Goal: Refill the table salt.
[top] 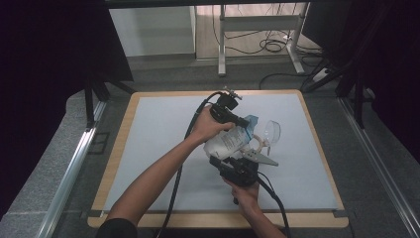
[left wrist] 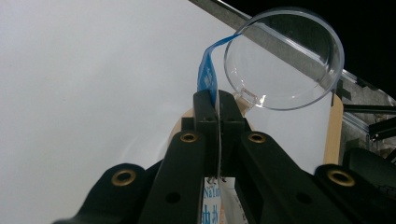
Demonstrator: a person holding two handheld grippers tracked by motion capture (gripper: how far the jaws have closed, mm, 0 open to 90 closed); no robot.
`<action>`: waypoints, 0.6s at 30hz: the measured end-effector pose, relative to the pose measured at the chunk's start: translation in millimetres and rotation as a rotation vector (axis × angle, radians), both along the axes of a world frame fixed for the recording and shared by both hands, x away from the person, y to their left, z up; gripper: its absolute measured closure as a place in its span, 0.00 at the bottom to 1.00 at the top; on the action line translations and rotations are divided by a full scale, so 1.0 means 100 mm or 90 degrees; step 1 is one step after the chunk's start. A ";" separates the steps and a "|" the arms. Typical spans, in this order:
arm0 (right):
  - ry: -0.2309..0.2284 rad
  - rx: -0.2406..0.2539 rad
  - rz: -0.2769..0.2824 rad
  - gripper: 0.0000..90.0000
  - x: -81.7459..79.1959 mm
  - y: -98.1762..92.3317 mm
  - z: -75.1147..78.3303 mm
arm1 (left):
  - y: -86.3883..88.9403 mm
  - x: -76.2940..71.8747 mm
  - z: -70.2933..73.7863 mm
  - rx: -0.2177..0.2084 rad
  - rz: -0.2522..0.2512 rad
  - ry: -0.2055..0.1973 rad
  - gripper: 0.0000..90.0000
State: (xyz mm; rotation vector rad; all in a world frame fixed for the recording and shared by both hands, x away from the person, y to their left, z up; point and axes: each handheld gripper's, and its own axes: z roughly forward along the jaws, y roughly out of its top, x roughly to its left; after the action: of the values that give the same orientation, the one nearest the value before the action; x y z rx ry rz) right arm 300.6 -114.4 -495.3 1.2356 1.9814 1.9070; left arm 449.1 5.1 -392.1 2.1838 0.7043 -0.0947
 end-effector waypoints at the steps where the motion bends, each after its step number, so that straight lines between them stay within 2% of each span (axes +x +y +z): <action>1: -0.001 0.002 0.000 0.64 0.00 0.00 0.00 | -0.01 0.00 0.00 0.002 0.000 -0.001 1.00; 11: 0.003 0.008 -0.006 0.64 -0.01 -0.02 0.00 | -0.04 0.00 0.01 0.007 0.001 -0.003 1.00; 18: -0.009 0.001 -0.019 0.64 -0.01 0.01 0.01 | -0.05 0.00 0.03 0.012 -0.004 -0.005 1.00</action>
State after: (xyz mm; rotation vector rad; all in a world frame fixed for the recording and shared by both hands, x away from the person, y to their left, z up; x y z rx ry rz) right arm 299.5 -113.4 -494.3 1.2408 1.9443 1.8979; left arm 449.2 0.1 -389.4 2.2028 0.6960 -0.0832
